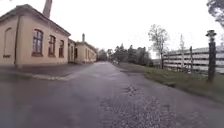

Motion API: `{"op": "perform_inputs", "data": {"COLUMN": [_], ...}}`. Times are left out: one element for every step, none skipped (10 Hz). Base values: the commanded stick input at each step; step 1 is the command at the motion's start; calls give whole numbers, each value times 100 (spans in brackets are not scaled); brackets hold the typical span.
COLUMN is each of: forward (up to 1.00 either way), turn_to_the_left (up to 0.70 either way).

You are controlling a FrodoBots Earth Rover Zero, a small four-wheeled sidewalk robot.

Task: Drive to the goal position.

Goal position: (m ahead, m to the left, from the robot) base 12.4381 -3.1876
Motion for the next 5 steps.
{"op": "perform_inputs", "data": {"forward": [100, 100, 100, 100, 100], "turn_to_the_left": [0, 0, 0, 0, 0]}}
